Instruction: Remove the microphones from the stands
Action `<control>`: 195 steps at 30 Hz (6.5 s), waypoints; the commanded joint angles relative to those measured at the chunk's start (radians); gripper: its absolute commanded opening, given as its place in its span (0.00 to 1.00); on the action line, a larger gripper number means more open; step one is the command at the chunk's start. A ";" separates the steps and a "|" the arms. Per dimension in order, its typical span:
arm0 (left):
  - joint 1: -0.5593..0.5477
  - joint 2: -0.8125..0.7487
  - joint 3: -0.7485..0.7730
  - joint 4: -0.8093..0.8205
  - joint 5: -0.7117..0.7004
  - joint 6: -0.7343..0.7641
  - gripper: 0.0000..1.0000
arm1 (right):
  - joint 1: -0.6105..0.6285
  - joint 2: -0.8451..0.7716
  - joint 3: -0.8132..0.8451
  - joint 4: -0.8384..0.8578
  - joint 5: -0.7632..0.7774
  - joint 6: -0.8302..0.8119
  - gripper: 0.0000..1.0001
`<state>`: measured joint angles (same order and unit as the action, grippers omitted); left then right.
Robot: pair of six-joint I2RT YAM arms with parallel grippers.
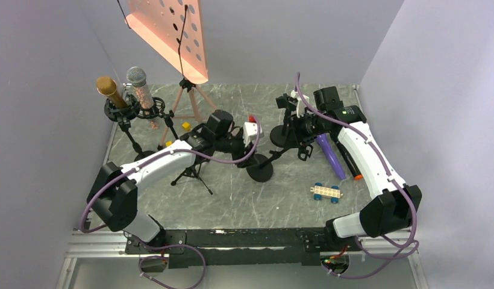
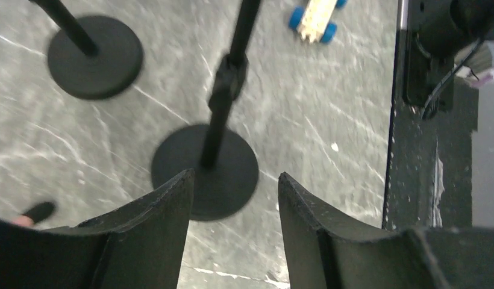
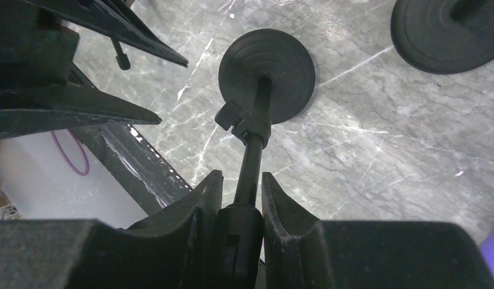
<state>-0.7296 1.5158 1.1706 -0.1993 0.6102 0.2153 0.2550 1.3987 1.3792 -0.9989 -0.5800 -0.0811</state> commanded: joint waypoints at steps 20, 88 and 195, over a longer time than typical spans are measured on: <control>-0.191 -0.023 -0.151 0.359 -0.250 0.567 0.46 | 0.013 -0.098 -0.034 0.034 -0.020 -0.029 0.00; -0.117 -0.211 -0.319 0.374 -0.110 0.526 0.78 | 0.156 -0.212 -0.114 0.155 0.125 -0.156 0.00; -0.125 0.091 0.057 0.144 -0.021 0.214 0.00 | 0.147 -0.181 -0.110 0.159 0.091 -0.096 0.00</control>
<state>-0.8974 1.5597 1.0901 0.0017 0.4267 0.6437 0.3931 1.2320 1.2507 -0.8833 -0.4435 -0.1810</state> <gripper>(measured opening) 0.041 0.311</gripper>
